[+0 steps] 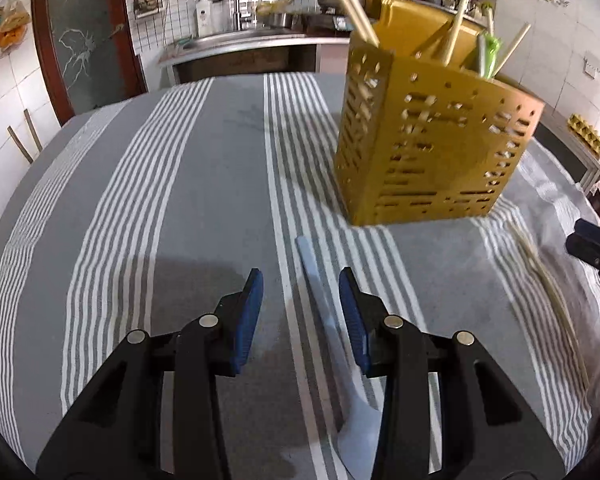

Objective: Organize utensils
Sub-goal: 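Move both open tools down to the blue spoon and last chopstick, then close the left tool on the blue spoon while the right tool grasps the wooden chopstick, then lift the spoon and chopstick and carry both above the yellow holder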

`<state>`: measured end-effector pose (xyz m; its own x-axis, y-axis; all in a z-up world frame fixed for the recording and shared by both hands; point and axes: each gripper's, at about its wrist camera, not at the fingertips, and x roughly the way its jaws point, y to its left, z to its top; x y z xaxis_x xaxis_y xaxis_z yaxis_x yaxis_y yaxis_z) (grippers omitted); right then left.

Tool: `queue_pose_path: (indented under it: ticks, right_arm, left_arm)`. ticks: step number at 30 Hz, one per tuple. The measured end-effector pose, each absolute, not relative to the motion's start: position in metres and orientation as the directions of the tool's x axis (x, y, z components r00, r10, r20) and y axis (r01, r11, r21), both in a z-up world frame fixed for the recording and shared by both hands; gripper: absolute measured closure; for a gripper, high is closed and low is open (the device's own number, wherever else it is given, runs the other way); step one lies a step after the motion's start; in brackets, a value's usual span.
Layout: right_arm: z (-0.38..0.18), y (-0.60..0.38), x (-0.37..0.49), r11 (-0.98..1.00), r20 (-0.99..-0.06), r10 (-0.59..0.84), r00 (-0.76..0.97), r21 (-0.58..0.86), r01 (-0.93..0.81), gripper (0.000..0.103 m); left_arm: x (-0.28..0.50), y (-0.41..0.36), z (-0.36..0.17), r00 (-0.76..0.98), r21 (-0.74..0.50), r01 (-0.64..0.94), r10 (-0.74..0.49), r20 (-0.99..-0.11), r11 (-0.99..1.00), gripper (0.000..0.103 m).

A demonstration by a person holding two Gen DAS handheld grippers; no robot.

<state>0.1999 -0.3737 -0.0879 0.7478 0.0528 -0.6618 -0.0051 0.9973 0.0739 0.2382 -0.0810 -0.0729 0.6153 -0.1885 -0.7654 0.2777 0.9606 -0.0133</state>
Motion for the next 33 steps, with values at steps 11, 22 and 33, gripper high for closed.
queue_pose_path:
  ticks: [11, 22, 33]
  right_arm:
    - [-0.123, -0.350, 0.235, 0.998, -0.795, 0.021, 0.606, -0.016, -0.056, 0.063]
    - [-0.120, -0.342, 0.246, 0.995, -0.813, 0.011, 0.582, -0.047, -0.084, 0.095]
    - [-0.099, -0.349, 0.233, 0.997, -0.751, 0.056, 0.658, 0.010, -0.074, 0.097]
  left_arm:
    - [0.255, -0.093, -0.095, 0.536, -0.017, 0.309, -0.189, -0.823, 0.951, 0.071]
    - [0.276, -0.109, -0.097, 0.529, 0.057, 0.317, -0.126, -0.839, 0.947, 0.098]
    - [0.258, -0.106, -0.066, 0.571, 0.006, 0.333, -0.197, -0.797, 0.943, 0.098]
